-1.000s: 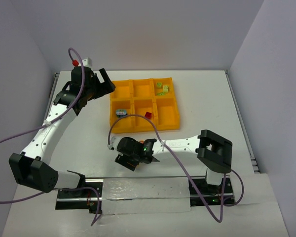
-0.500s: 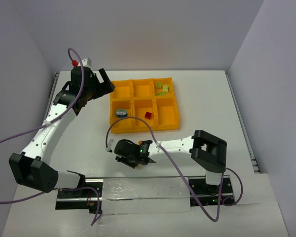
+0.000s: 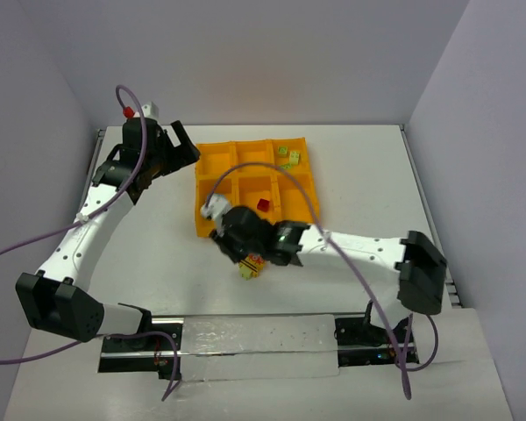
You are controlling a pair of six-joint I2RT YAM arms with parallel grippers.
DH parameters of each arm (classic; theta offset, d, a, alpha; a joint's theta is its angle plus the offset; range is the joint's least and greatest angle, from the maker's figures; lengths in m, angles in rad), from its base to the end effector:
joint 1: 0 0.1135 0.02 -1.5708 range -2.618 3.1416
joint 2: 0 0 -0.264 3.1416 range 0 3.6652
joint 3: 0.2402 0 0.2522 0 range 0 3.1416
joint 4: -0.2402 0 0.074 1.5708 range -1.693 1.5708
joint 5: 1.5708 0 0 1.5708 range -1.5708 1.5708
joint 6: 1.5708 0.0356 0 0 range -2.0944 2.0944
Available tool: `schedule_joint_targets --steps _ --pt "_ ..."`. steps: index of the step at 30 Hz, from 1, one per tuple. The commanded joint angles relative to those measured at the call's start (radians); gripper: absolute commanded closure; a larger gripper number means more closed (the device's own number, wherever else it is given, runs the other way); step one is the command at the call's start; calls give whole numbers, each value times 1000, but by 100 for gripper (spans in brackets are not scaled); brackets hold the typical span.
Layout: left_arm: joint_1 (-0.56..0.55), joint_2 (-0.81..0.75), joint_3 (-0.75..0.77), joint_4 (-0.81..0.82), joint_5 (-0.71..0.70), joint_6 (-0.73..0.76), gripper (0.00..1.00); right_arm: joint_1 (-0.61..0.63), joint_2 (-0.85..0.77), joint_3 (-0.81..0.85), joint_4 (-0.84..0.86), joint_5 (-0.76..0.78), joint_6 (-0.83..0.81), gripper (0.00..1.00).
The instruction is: Sort the legos into containers by color
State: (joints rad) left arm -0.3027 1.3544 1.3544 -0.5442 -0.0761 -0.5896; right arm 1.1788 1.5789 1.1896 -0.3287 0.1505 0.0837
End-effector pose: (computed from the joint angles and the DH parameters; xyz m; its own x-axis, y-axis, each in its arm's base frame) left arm 0.2890 -0.0874 0.3747 -0.5415 -0.4117 -0.7330 -0.0793 0.8930 -0.4430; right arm 0.1401 0.3249 0.2682 -0.3232 -0.5655 -0.7587 -0.8465 0.5312 -0.0353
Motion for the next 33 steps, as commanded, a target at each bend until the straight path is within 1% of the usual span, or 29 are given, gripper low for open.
schedule_joint_targets --steps 1,2,6,9,14,19,20,22,25,26,27,29,33 --pt "17 -36 5 4 -1 4 1 -195 -131 18 50 22 128 94" --pt "17 -35 3 4 1 4 1 -250 -143 2 51 25 144 94" --pt "19 -37 -11 14 16 3 1 -409 -139 -38 31 66 219 94" --pt "19 -38 -16 19 26 1 1 -490 -118 -59 29 93 249 94" --pt "19 -38 -22 24 32 0 1 -564 -91 -71 59 115 271 94" --pt "19 -41 -32 32 42 -3 1 -582 -53 -58 60 160 273 92" --pt "19 -40 -34 33 44 -3 1 -584 -45 -55 60 168 274 86" --pt "19 -36 -35 37 51 -4 1 -590 -11 -44 60 181 277 62" --pt "19 -33 -37 38 56 -3 1 -590 -1 -35 62 177 276 31" --pt "19 -33 -37 37 56 -3 1 -590 -8 -37 63 174 273 22" --pt "19 -33 -36 36 56 -3 1 -590 -14 -38 63 173 272 16" --pt "19 -31 -36 39 56 -2 1 -586 -45 -43 62 171 261 13" --pt "19 -31 -31 37 47 3 1 -531 -141 -84 53 164 211 15"
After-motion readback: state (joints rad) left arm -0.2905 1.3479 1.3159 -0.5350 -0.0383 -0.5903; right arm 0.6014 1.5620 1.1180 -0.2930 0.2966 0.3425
